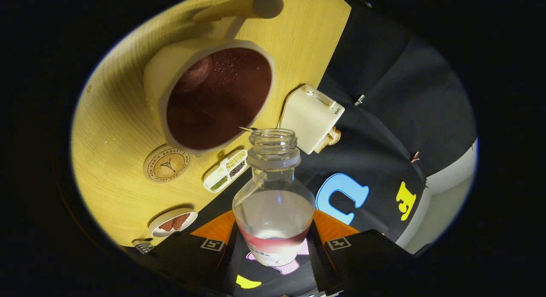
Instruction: Take the bottle from table, then pour the juice into the cup, finally place the bottle on the coaster
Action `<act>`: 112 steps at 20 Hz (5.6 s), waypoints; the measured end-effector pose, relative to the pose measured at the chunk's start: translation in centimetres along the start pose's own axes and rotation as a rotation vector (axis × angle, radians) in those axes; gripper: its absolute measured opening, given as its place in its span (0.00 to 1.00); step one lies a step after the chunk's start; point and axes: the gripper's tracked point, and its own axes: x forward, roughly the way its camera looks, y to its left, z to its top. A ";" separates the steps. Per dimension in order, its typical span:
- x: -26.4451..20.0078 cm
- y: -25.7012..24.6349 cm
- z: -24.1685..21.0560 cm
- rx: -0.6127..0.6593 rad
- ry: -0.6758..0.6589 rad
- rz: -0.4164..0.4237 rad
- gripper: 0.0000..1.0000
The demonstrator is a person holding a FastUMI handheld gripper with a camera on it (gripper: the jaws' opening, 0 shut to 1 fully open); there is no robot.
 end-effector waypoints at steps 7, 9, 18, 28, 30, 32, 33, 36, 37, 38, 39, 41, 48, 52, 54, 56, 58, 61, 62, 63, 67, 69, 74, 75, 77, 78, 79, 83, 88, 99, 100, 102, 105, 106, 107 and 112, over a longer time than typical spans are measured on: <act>0.3 -0.1 0.3 -0.016 -0.003 -0.003 0.71; 0.0 0.0 0.1 -0.023 -0.004 -0.004 0.71; -0.2 0.5 -0.5 -0.013 0.007 0.001 0.71; -2.4 0.8 -2.5 0.276 0.105 0.001 0.71; -3.0 0.2 -3.4 0.396 0.139 -0.009 0.71; -3.4 0.1 -4.9 0.532 0.195 -0.006 0.71; -3.6 0.4 -6.0 0.605 0.236 0.002 0.71; -3.8 2.0 -9.3 0.900 0.354 0.043 0.71; -3.9 2.5 -10.7 1.013 0.393 0.052 0.71; -3.8 3.0 -11.6 1.130 0.423 0.059 0.71; -3.5 3.8 -12.3 1.237 0.448 0.066 0.72; -3.3 5.4 -13.5 1.422 0.484 0.086 0.72; -1.3 10.0 -12.4 2.034 0.474 0.092 0.72; 0.5 9.8 -11.4 2.239 0.362 -0.017 0.72; 1.3 9.2 -10.7 2.310 0.296 -0.074 0.72; 1.9 8.8 -9.8 2.342 0.237 -0.099 0.72; 2.8 8.8 -8.4 2.344 0.167 -0.089 0.72; 3.4 9.6 -7.0 2.307 0.139 -0.089 0.74; 3.4 9.6 -6.7 2.297 0.129 -0.098 0.74; 3.3 9.6 -6.6 2.289 0.116 -0.102 0.74; 3.6 8.5 -5.1 2.277 0.032 -0.105 0.76; 3.7 8.6 -4.3 2.263 0.028 -0.085 0.77; 3.9 9.6 -3.2 2.270 0.040 -0.057 0.78; 4.0 9.7 -3.3 2.273 0.043 -0.056 0.78; 3.9 10.1 -3.3 2.281 0.056 -0.047 0.78; 3.7 10.2 -3.3 2.287 0.061 -0.043 0.82; 3.7 10.3 -3.2 2.291 0.062 -0.033 0.89; 2.3 10.9 -3.3 2.305 0.097 -0.011 1.00; -1.1 9.5 -3.2 2.270 0.081 0.010 1.00; -14.9 2.9 -9.1 2.268 0.091 -0.197 0.97; -16.2 2.3 -10.4 2.264 0.096 -0.224 0.97; -18.9 2.3 -13.2 2.224 0.162 -0.268 0.97; -22.7 1.9 -16.6 2.206 0.259 -0.337 0.97; -23.9 1.8 -17.4 2.224 0.296 -0.359 0.97; -25.2 1.6 -18.1 2.244 0.331 -0.387 0.97; -31.2 0.0 -20.1 2.245 0.444 -0.521 0.97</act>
